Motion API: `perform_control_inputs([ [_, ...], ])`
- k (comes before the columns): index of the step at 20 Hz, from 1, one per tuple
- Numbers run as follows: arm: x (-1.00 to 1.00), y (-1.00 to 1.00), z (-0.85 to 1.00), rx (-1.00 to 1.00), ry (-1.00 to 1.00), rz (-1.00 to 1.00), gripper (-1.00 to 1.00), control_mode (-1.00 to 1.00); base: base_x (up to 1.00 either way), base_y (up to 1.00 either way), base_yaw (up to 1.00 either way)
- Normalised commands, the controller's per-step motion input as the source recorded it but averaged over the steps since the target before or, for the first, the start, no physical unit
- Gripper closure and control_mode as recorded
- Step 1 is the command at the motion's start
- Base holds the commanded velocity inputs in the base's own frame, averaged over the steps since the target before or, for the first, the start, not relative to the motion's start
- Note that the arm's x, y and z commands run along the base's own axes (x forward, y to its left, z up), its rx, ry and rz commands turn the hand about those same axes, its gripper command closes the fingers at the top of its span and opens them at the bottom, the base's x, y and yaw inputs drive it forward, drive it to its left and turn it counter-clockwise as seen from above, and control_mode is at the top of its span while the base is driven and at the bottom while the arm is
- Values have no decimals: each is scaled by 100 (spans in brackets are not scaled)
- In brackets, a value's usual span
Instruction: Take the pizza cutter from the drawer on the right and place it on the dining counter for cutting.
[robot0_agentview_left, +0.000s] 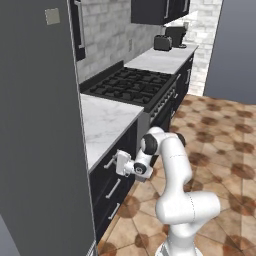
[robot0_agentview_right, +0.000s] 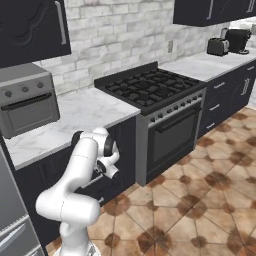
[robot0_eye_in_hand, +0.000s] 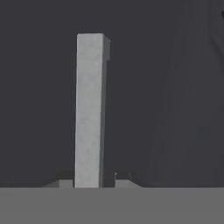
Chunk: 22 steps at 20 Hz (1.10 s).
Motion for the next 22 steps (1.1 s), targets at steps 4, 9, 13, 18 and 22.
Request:
perform_control_inputs([
  [4,0,0,4,0,0,0,100,-100,0,0,0],
  [9,-7,-9,7,0,0,0,100,-100,0,0,0],
  [13,-35,-33,8,0,0,0,100,-100,0,0,0],
  [18,-49,-48,7,-1,0,0,100,-100,0,0,0],
  [22,-49,-53,5,-2,0,0,100,-100,0,0,0],
])
